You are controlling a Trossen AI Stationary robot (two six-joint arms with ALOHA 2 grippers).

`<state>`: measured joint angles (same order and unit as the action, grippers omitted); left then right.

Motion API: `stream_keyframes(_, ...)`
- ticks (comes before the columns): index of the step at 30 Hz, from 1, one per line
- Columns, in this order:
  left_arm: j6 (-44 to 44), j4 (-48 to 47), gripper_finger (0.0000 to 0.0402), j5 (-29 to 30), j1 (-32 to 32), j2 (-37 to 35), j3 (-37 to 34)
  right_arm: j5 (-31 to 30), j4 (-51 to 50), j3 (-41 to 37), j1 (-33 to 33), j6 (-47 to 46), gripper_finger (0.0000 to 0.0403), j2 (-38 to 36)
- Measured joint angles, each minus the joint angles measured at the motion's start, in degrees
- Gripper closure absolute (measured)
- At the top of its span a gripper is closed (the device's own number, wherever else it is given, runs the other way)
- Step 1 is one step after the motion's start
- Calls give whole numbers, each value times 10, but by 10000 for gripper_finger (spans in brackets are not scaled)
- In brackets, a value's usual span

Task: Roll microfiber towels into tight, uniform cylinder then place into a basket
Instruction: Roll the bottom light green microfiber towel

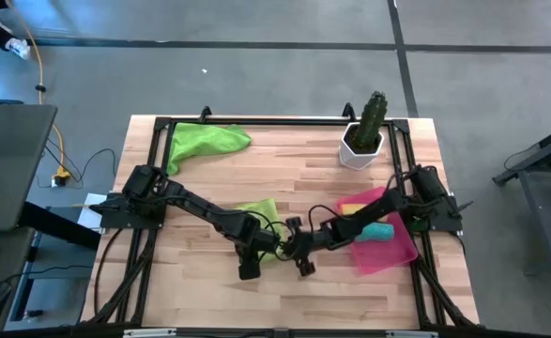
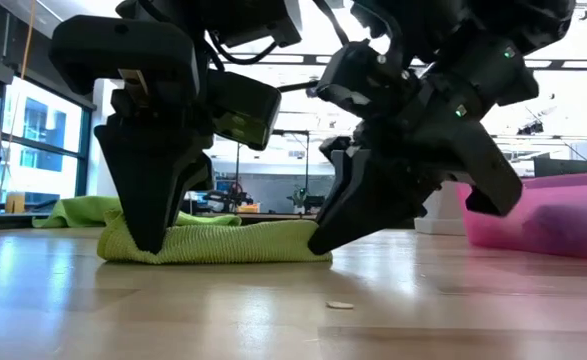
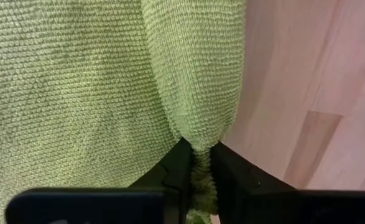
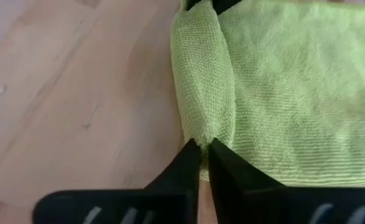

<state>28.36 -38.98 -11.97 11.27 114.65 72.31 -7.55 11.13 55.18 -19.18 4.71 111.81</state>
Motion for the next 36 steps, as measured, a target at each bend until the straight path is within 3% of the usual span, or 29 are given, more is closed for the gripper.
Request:
stream_keyframes(8, -45, -16, 312, 18, 6, -42, -2, 101, -1, 0, 30, -117, 398, -1)
stream_keyframes(17, -60, -114, 268, 218, 20, -65, -2, 241, -9, 0, 78, -286, 400, 0)
stream_keyframes(22, -80, -117, 259, 247, 55, -66, -1, 301, -18, -1, 105, -364, 400, 0)
stream_keyframes(27, -108, -116, 259, 282, 105, -66, 0, 335, -39, 0, 126, -417, 400, 0)
stream_keyframes(32, -111, -77, 259, 380, 145, -65, 0, 355, -56, 0, 140, -437, 401, -1)
stream_keyframes(36, -111, -42, 259, 392, 144, -49, 1, 359, -58, 0, 143, -447, 401, -1)
